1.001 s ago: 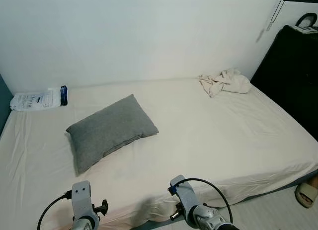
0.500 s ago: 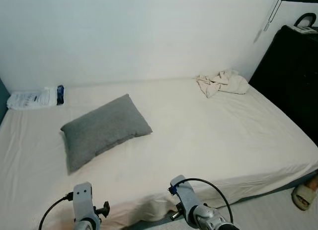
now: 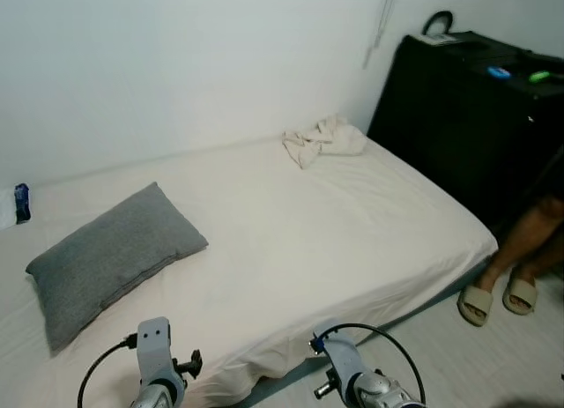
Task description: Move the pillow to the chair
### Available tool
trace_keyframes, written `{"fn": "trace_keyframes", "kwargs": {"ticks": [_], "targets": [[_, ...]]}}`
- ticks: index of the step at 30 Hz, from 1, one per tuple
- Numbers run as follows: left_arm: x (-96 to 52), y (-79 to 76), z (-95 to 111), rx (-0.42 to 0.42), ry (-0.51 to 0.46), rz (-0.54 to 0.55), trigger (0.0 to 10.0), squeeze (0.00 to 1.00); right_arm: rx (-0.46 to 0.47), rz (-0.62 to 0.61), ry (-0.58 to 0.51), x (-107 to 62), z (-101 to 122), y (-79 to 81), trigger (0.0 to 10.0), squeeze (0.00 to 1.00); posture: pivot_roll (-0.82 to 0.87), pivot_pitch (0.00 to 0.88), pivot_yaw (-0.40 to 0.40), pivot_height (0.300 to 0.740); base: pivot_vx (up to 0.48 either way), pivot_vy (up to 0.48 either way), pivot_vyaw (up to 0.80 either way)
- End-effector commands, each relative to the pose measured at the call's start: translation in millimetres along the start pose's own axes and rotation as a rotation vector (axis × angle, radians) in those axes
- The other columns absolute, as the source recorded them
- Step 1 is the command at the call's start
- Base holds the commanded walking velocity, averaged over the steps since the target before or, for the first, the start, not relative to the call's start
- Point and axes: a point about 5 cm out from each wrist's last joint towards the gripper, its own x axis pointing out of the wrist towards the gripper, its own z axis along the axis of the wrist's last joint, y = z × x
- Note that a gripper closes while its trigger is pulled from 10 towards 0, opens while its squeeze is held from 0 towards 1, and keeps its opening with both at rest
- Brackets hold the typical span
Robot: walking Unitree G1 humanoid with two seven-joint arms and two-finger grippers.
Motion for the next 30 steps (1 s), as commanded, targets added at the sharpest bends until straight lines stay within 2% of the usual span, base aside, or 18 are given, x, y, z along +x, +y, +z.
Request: {"fn": "trace_keyframes", "kwargs": {"ticks": [1,4,6,7,9,12,14,21,30], "targets": [[1.1,3.7,6.6,0.005,-0.027,0.017,10.0,0.00,0.022,-0.005,-0.007,-0.4,0.9,-2.0,10.0,0.00,-0.02,0.048,-0.058,0.740,0.000,0.000,0.00],[3.1,7.5,17.4,0.033,-0.072,0.058,10.0,0.00,0.026,-0.006,-0.006,-0.4,0.6,-2.2,10.0,0.00,-0.02,0.049,-0.058,0.740,0.000,0.000,0.00],[3.1,7.5,17.4,0.033,-0.072,0.058,10.0,0.00,0.026,-0.006,-0.006,-0.4,0.6,-2.2,10.0,0.00,-0.02,0.049,-0.058,0.740,0.000,0.000,0.00],[4.8,12.1,30.3,0.068,-0.123,0.111,10.0,0.00,0.025,-0.005,-0.005,-0.4,0.4,-2.2,10.0,0.00,-0.02,0.050,-0.059,0.740,0.000,0.000,0.00],[5.6,14.4,38.1,0.075,-0.157,0.139,10.0,0.00,0.021,-0.003,-0.003,-0.5,0.4,-2.2,10.0,0.00,-0.02,0.051,-0.060,0.740,0.000,0.000,0.00],[7.6,16.3,62.4,0.052,-0.267,0.181,10.0,0.00,0.007,0.001,-0.002,-0.5,0.6,-2.2,10.0,0.00,-0.02,0.050,-0.063,0.740,0.000,0.000,0.00],[8.7,11.9,83.7,0.114,-0.360,0.199,10.0,0.00,-0.006,-0.005,0.009,-0.6,-0.2,-3.1,10.0,0.00,-0.02,0.049,-0.064,0.740,0.000,0.000,0.00],[9.0,-0.7,113.8,0.225,-0.494,0.214,10.0,0.00,-0.001,-0.018,0.016,-1.0,-1.7,-4.7,10.0,0.00,-0.03,0.056,-0.057,0.710,0.000,0.000,0.00],[6.8,-9.3,130.0,0.312,-0.590,0.223,10.0,0.00,0.013,-0.016,0.017,-1.3,-3.1,-5.1,10.0,0.00,-0.04,0.064,-0.054,0.670,0.000,0.000,0.00]]}}
